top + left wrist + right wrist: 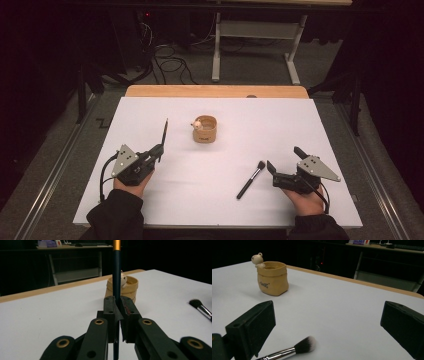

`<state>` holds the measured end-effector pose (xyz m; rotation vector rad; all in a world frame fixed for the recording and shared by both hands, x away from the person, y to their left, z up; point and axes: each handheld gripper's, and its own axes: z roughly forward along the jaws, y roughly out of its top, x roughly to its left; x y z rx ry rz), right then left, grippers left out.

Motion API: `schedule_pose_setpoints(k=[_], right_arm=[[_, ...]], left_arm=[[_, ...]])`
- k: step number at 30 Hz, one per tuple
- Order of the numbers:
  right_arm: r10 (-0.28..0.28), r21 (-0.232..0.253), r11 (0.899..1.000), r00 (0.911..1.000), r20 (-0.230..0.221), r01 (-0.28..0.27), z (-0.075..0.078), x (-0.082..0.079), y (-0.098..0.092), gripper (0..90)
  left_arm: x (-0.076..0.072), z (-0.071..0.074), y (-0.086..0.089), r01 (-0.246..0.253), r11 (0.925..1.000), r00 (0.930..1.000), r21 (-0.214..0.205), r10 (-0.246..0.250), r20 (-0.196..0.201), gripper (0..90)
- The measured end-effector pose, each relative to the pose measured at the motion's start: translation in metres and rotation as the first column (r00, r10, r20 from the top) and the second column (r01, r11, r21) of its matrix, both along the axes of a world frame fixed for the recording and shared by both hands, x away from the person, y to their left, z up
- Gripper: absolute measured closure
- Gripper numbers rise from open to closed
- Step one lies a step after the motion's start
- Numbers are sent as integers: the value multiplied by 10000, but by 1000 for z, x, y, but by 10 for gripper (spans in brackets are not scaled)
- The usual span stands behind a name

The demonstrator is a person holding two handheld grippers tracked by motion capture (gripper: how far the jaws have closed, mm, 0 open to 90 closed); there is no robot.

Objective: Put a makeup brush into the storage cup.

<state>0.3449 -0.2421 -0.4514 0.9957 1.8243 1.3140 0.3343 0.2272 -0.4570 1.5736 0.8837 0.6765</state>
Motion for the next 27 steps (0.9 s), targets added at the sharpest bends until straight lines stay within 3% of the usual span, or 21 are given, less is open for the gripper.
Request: schedule_pose_setpoints(k=[6, 14, 18, 23, 27], right_arm=[[227, 262, 9994, 9995, 229, -233, 13, -5, 8, 4], [545, 419, 9976, 9985, 86, -548, 30, -11, 15, 5], [738, 694, 9949, 9972, -126, -728, 40, -3, 18, 7], [954, 529, 9941, 9952, -202, -942, 50, 7, 29, 11], [1195, 481, 9917, 9928, -80, -1189, 62, 12, 40, 21]], left_arm=[[-8, 9, -7, 265, 9996, 9987, -70, -261, 446, 842], [-10, 20, -15, 431, 9985, 9963, -328, -405, 761, 842], [-4, 23, -18, 384, 9981, 9965, -489, -347, 755, 842], [-3, 29, -20, 410, 9981, 9952, -459, -367, 912, 843], [0, 44, -32, 645, 9972, 9908, -374, -596, 1217, 842]])
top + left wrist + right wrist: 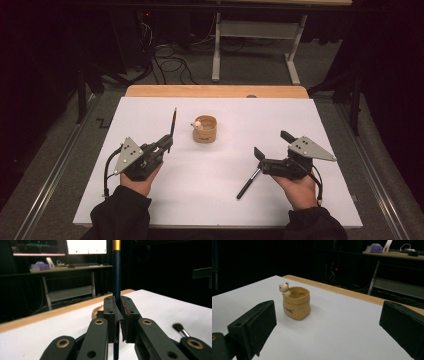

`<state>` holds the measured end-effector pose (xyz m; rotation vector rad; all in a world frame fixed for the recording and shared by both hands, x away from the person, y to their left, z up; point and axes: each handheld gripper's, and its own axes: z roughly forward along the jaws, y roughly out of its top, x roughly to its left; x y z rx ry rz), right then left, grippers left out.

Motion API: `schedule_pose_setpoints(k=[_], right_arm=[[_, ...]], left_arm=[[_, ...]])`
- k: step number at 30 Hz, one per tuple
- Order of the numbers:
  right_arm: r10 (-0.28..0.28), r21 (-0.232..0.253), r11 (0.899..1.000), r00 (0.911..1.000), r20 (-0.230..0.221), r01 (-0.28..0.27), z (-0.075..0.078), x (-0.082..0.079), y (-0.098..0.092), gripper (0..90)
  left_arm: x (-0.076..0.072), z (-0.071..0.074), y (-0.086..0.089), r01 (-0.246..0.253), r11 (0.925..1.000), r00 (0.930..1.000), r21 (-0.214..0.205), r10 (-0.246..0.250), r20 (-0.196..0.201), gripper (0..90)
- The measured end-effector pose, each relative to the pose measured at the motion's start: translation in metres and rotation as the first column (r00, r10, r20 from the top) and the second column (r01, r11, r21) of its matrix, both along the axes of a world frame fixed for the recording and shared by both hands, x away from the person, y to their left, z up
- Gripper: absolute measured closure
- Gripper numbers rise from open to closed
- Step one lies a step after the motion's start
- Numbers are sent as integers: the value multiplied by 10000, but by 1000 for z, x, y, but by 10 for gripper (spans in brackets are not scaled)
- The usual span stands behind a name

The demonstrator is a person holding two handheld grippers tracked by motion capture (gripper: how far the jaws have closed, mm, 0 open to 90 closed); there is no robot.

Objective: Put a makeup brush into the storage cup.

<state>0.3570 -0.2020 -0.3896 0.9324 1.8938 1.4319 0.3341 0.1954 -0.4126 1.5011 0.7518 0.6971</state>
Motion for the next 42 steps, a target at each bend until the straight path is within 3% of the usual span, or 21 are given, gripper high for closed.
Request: schedule_pose_setpoints(k=[5, 8, 14, 24, 29, 33, 35, 42], right_arm=[[193, 255, 9995, 9996, 207, -199, 13, 8, 10, 30], [304, 150, 9994, 9991, 309, -308, 20, 10, 15, 41], [609, 162, 9980, 9972, 433, -617, 26, 18, 26, 52], [1033, -82, 9946, 9936, 459, -1030, 17, 29, 48, 71], [1340, 155, 9908, 9902, 397, -1347, 11, 30, 55, 81], [1633, 191, 9864, 9866, -40, -1632, -3, 27, 63, 100], [1782, 482, 9830, 9837, -227, -1770, -8, 27, 65, 108], [2188, 795, 9731, 9754, -274, -2161, -16, 22, 70, 154]], left_arm=[[4, 11, -14, 162, 9997, 9994, 182, -168, 311, 842], [6, 14, -19, 253, 9995, 9990, 182, -260, 375, 843], [16, 13, -32, 494, 9986, 9979, 212, -502, 408, 843], [25, -2, -39, 833, 9965, 9965, -56, -833, -5, 842], [29, -11, -40, 961, 9951, 9951, -233, -966, -225, 842], [27, -22, -45, 1049, 9945, 9930, -72, -1051, -534, 842], [24, -27, -46, 1075, 9940, 9916, -218, -1088, -694, 842], [18, -32, -52, 1067, 9941, 9916, -194, -1078, -720, 842]])
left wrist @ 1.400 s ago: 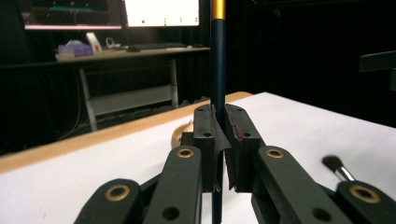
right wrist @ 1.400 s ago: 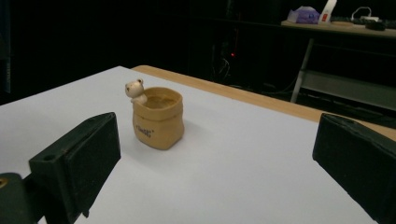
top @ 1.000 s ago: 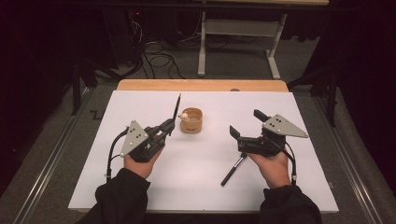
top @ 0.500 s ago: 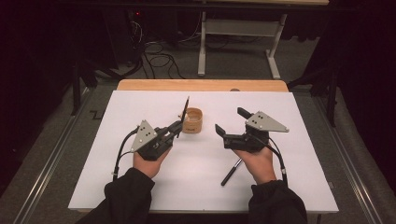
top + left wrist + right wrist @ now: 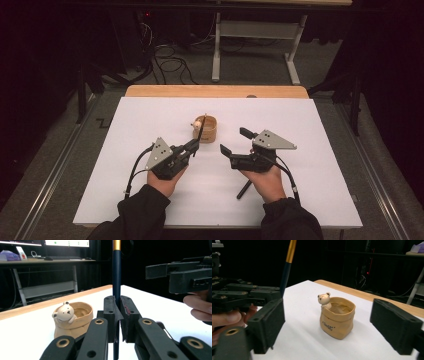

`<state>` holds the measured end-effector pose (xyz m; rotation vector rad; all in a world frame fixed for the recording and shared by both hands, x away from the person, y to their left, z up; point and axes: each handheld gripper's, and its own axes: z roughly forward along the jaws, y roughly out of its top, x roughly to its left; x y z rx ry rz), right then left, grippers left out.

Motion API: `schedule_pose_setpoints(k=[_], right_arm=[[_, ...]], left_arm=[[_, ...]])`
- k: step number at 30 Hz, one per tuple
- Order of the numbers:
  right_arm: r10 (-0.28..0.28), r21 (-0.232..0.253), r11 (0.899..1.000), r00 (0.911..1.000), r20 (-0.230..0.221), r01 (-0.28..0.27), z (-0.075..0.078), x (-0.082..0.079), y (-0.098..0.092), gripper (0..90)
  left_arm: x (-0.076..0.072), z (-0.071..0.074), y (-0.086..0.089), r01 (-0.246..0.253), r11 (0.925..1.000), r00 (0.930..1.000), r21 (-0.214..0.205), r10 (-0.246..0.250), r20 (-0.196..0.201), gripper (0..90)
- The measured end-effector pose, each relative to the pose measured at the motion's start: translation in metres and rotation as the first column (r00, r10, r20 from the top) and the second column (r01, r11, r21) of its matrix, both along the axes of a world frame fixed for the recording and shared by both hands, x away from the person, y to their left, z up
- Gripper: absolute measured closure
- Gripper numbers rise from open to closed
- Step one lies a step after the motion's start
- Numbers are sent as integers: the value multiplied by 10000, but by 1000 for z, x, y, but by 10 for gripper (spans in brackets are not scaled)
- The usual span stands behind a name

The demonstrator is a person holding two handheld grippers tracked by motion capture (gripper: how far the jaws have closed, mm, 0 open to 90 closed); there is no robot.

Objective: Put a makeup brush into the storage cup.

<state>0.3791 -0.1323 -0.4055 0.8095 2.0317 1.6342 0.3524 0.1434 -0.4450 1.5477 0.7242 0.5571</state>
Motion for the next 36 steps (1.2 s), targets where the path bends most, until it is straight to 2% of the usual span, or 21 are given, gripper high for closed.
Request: schedule_pose_setpoints(k=[4, 7, 10, 13, 22, 28, 36], right_arm=[[261, 666, 9975, 9990, -374, -236, -1, -5, -2, 199], [294, 725, 9970, 9986, -431, -263, -2, -7, -2, 233], [410, 1025, 9941, 9977, -533, -354, -2, -8, -4, 276], [556, 1086, 9928, 9972, -497, -499, -2, -10, -2, 339], [848, 1378, 9877, 9937, -735, -741, -5, -11, -1, 437], [1214, 1770, 9790, 9870, -1052, -1015, -7, -10, 1, 519], [1269, 2006, 9746, 9832, -1311, -991, -10, -9, 3, 609]], left_arm=[[-4, -7, -7, 81, 9995, 9999, 319, -79, -65, 842], [-9, -9, -13, 209, 9993, 9997, 299, -206, -98, 842], [-12, -10, -21, 368, 9984, 9993, 423, -368, -15, 842], [-10, -13, -28, 531, 9977, 9985, 415, -526, -122, 841], [-8, -14, -33, 666, 9969, 9977, 430, -660, -163, 842], [-11, -14, -35, 789, 9962, 9968, 363, -784, -140, 842], [-15, -16, -41, 1000, 9940, 9950, 450, -997, -82, 842]])
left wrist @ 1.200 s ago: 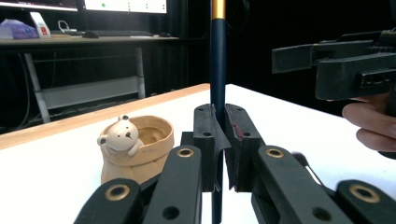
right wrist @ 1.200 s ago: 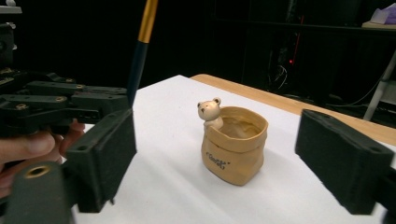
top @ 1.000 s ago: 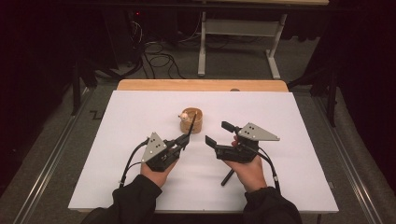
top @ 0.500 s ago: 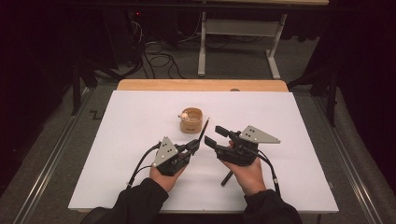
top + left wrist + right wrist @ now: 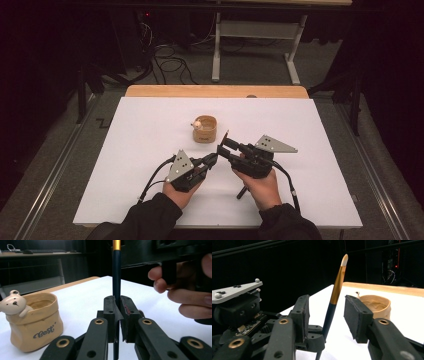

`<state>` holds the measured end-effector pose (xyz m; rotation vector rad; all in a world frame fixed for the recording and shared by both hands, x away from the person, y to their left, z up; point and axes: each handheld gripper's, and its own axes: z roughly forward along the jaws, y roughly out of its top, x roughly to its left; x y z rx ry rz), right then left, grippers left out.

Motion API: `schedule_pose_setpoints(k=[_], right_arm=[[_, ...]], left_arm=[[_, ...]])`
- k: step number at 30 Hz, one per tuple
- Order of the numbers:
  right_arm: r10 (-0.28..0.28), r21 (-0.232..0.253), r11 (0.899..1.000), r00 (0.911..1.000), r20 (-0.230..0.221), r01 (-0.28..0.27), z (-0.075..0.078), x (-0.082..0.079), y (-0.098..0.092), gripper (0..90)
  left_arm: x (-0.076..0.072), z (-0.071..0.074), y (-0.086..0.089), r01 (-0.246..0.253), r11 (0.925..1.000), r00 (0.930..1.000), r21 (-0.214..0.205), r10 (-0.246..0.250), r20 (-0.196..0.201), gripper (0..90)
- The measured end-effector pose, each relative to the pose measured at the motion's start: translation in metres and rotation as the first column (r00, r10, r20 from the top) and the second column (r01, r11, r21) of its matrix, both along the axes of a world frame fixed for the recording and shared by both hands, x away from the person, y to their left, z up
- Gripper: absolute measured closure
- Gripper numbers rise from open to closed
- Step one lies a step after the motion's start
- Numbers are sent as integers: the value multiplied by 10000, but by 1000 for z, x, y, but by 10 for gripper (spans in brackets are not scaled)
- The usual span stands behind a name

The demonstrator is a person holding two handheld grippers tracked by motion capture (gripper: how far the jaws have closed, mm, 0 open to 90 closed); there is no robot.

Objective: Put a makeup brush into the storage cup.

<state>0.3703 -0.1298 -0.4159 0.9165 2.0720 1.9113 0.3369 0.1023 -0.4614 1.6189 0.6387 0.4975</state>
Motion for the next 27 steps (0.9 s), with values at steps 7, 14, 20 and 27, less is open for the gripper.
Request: schedule_pose_setpoints(k=[7, 14, 20, 27], right_arm=[[37, 245, 9997, 9999, -161, -33, -2, 1, -2, 686], [62, 430, 9991, 9997, -227, -52, -2, 1, -3, 764], [67, 542, 9985, 9997, -249, -54, -3, 1, -5, 837], [163, 548, 9984, 9998, -129, -156, -2, 0, -4, 848]], left_arm=[[-3, -1, -4, 145, 9999, 9999, 88, -145, 68, 842], [-3, 0, -4, 113, 9999, 9999, 113, -114, 100, 842], [-2, 0, -4, 157, 9998, 9999, 82, -158, 60, 841], [-2, 1, -3, 233, 9997, 9997, 26, -233, 39, 839]])
